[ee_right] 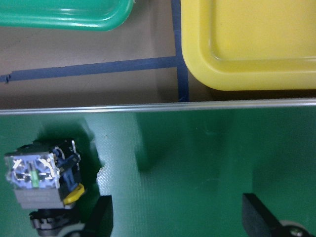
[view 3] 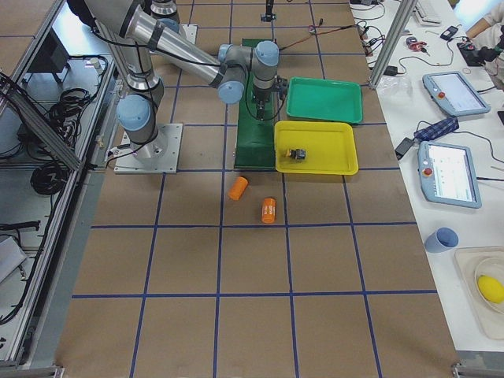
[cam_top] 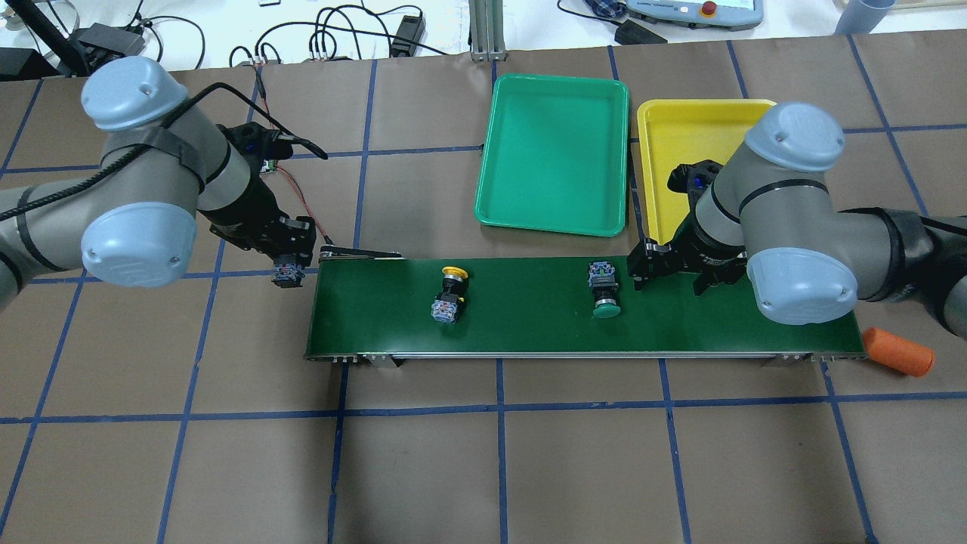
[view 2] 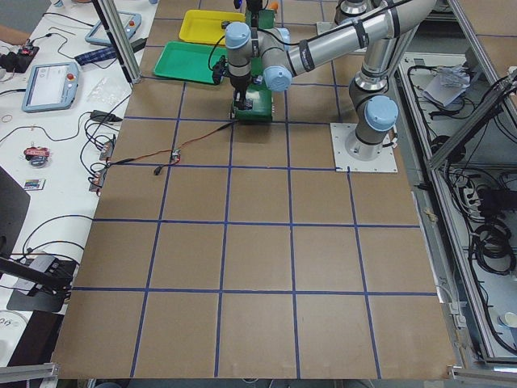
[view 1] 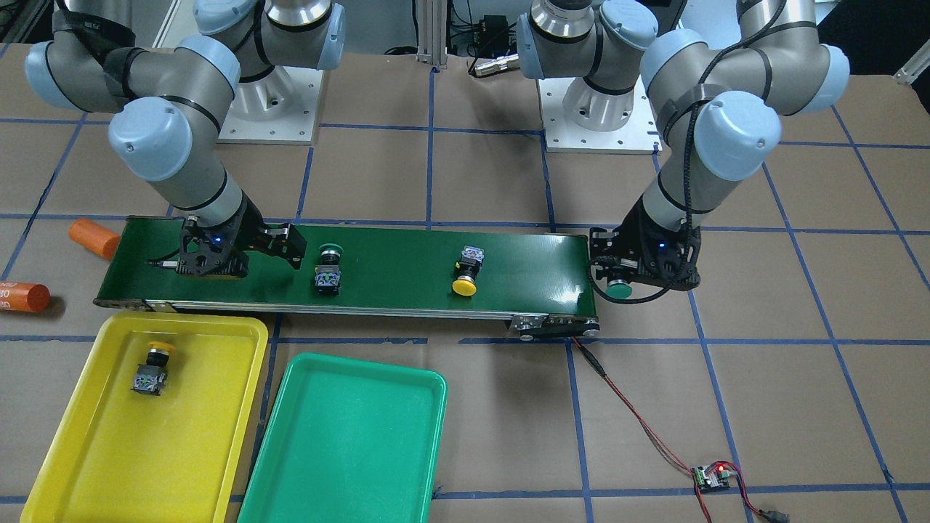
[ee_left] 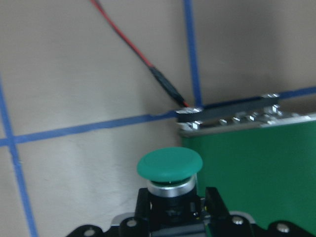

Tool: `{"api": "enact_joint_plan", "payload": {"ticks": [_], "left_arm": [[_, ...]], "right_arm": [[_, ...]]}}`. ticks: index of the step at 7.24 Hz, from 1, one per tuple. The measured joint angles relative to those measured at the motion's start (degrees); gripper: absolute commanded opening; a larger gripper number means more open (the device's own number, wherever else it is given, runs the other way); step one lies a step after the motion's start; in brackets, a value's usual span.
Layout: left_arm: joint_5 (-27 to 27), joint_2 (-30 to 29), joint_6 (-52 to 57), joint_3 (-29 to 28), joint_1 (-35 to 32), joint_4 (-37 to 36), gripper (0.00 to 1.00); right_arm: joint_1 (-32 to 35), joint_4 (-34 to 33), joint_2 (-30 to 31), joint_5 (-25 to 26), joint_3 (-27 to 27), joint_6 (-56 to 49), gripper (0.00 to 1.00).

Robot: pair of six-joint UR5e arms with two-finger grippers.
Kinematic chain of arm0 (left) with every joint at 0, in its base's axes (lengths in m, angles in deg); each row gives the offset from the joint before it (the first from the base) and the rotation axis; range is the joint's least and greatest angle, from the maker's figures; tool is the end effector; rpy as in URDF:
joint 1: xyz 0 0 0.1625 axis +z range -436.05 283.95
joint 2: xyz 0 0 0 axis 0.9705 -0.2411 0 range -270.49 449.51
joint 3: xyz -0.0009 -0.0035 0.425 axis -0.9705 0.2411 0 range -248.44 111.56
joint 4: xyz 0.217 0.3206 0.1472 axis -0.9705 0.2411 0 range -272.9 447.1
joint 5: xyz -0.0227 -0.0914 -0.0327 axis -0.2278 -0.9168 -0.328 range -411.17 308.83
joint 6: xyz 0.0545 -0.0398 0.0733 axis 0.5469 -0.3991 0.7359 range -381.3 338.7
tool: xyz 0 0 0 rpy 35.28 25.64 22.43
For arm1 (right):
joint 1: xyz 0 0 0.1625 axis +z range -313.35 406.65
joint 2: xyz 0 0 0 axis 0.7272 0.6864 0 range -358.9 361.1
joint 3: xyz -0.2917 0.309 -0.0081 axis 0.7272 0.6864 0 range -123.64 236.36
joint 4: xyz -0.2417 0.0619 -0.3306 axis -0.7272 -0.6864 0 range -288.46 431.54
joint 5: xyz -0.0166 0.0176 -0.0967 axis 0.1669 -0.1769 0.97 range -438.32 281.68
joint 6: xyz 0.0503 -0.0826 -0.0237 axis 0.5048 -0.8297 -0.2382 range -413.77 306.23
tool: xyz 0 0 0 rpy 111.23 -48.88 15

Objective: Sort buttons by color to trays
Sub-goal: 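Grasp belt's green button with right while left places its green button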

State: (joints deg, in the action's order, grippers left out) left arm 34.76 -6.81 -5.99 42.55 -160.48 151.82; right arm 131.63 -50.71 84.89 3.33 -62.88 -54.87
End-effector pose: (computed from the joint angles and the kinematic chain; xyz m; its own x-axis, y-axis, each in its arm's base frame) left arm -0.0920 -0.5027 0.3021 -0.9829 0.1668 0.0778 0.1685 0.9856 0.0156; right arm 0.1069 -0.4705 0.2536 -0.9864 0.0756 -0.1460 0.0685 0.9962 0.0532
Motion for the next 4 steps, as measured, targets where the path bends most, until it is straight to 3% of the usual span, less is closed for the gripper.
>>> {"api": "enact_joint_plan", "payload": {"ticks": [4], "left_arm": [[-0.8,-1.8,-0.4,2.1,-1.9,-1.5,0.0]], "right_arm": [[4.3,-2.4,0.1,-0.9,0.6,4.4,0.89]]}}
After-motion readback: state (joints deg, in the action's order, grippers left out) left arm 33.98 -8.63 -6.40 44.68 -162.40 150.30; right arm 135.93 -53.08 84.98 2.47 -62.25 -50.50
